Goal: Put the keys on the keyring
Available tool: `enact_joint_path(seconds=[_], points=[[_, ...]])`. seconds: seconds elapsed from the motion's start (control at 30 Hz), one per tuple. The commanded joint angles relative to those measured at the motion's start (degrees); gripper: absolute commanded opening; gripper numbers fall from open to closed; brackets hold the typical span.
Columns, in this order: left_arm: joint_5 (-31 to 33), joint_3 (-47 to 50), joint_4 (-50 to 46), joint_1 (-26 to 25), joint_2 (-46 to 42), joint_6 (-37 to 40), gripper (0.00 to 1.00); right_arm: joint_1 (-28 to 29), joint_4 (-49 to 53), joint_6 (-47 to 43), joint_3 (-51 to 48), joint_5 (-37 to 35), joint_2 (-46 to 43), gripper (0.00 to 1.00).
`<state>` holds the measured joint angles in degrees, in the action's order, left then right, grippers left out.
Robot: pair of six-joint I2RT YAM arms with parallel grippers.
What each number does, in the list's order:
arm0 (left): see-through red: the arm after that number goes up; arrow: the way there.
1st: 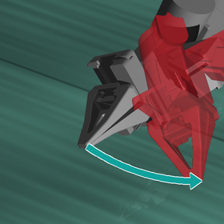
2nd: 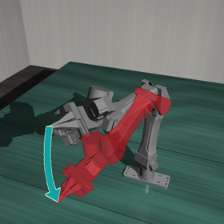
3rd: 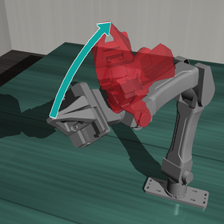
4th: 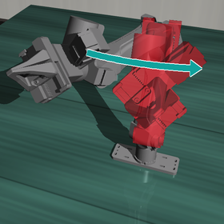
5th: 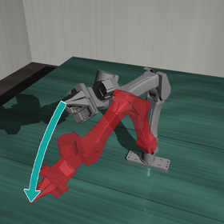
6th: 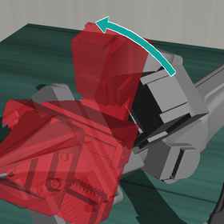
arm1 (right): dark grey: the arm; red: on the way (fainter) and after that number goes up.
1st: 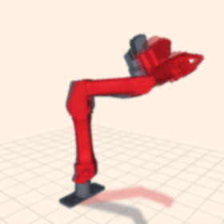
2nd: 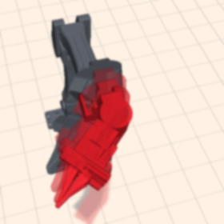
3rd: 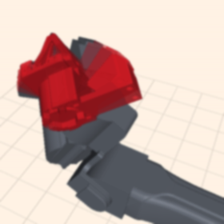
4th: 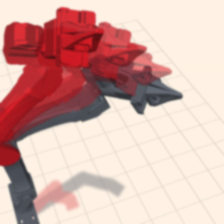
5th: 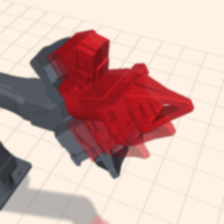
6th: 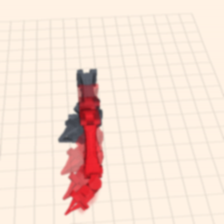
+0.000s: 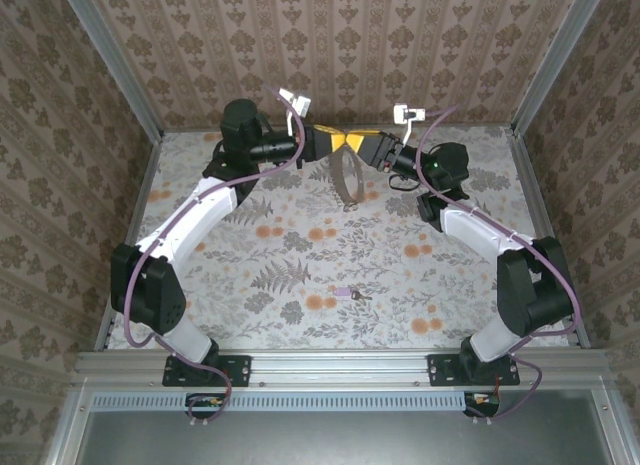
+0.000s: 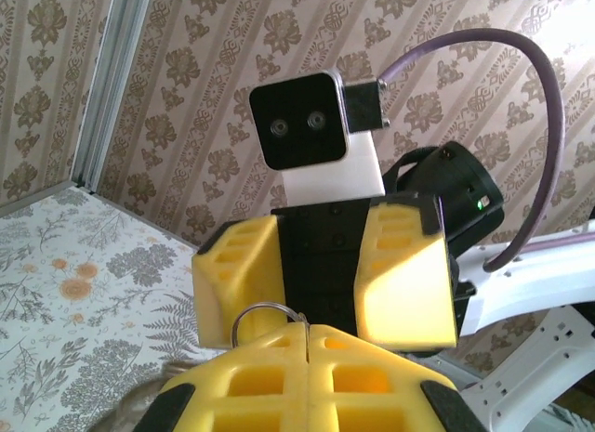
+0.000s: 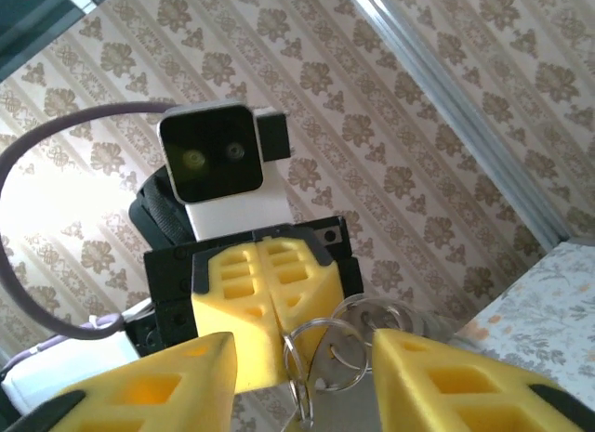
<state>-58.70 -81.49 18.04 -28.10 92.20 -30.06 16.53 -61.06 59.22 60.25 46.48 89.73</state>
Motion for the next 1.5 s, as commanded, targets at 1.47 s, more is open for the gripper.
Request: enact_joint_path(seconds=[1.47], points=[[11.66, 14.37, 47.67, 1.56, -0.03, -19.21, 0.0, 7.11, 7.97, -1.34, -3.54, -9.2, -4.42, 0.37]])
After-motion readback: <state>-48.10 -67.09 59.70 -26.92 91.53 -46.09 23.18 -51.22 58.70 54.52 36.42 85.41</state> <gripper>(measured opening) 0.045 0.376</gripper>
